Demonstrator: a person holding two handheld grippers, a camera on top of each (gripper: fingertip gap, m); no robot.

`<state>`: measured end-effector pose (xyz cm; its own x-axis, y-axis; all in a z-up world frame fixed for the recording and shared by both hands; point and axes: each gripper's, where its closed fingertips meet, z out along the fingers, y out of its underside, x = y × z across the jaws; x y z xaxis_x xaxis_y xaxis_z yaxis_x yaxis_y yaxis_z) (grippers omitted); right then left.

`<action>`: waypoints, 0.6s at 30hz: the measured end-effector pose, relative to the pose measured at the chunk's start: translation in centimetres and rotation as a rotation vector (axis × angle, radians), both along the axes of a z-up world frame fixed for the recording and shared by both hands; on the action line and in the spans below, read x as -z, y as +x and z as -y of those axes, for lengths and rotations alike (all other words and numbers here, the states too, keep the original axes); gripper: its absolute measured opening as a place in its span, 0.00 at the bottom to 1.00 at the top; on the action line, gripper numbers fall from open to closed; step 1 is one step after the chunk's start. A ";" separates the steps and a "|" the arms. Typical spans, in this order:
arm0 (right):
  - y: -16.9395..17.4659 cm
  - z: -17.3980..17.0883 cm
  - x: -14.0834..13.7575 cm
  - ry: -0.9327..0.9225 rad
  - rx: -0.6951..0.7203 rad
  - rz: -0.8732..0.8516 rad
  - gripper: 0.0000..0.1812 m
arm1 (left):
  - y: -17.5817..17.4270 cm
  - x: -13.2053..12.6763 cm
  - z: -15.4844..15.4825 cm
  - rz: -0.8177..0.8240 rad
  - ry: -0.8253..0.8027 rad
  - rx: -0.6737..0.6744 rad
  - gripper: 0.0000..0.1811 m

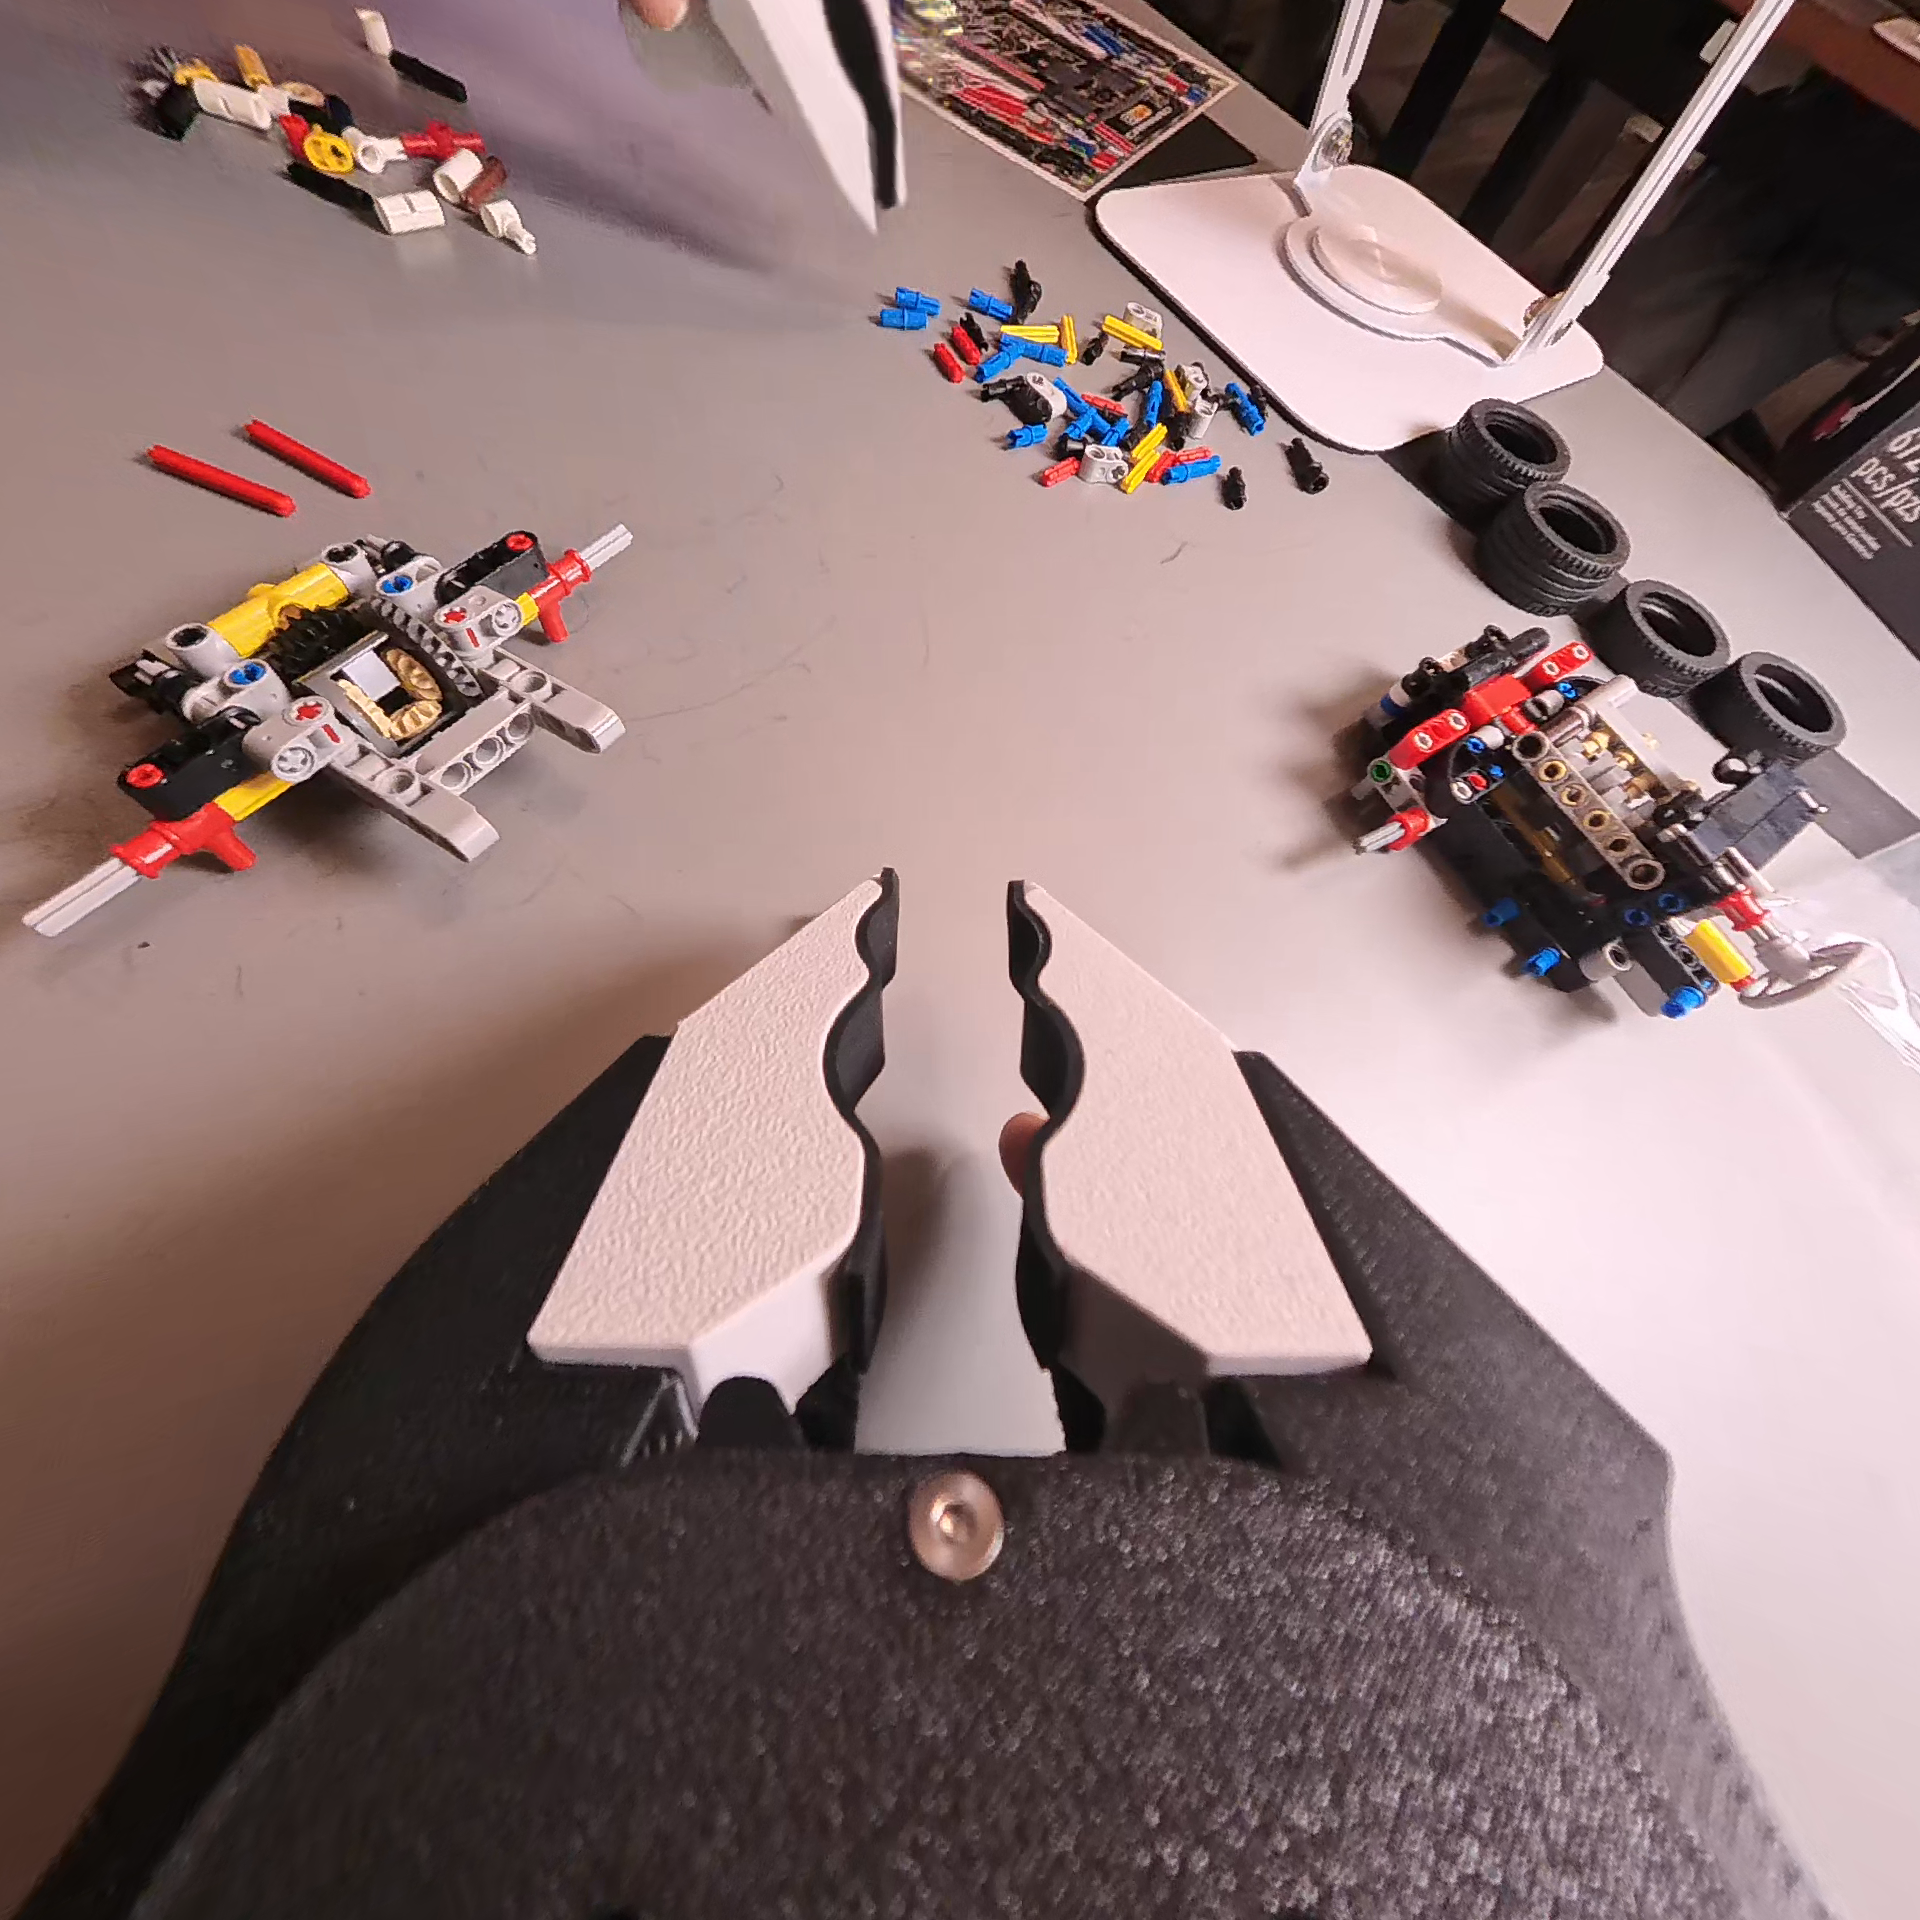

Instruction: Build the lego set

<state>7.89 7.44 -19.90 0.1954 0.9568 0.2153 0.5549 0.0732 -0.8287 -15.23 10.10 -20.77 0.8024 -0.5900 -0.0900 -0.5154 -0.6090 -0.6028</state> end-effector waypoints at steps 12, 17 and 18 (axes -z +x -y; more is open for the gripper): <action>0.2 -0.2 0.2 0.000 0.007 0.006 0.11 | 0.1 2.3 -1.7 -0.057 0.003 -0.014 0.00; 0.2 -0.3 0.0 0.001 0.007 0.000 0.11 | 0.4 0.0 -3.3 -0.021 0.116 -0.027 0.04; 0.2 -0.3 0.0 0.002 0.006 0.000 0.11 | 0.4 -0.6 -3.7 -0.012 0.145 -0.033 0.05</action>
